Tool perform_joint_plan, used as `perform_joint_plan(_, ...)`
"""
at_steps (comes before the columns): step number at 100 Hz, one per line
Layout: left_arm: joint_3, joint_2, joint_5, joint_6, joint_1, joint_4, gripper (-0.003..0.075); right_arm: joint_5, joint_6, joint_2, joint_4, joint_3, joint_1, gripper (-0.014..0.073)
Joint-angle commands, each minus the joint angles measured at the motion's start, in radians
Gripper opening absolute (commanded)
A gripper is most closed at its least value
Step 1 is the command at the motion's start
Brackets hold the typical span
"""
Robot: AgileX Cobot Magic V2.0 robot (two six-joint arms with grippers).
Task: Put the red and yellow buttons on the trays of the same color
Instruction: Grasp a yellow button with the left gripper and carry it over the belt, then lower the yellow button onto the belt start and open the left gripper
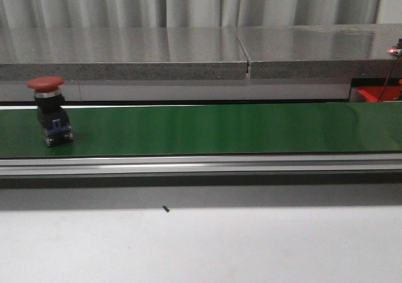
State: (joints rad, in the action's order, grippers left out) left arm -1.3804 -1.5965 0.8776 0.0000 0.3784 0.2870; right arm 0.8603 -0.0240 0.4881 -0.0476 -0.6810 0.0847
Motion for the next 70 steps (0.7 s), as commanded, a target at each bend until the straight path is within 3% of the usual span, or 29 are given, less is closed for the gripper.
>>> perform_joint_plan(1,0.003,0.052,-0.037,0.008,-0.024,0.021,0.0197,-0.059,0.001,0.003,0.006,-0.022,0.002,-0.0067)
perform_joint_plan(57,0.18,0.052,-0.155,0.008,-0.072,0.04,0.0198,-0.059,0.001,0.003,0.006,-0.022,0.002,-0.0067)
perform_joint_plan(70,0.189,0.05,-0.169,0.01,-0.072,0.04,0.0253,-0.059,0.001,0.003,0.006,-0.022,0.002,-0.0067)
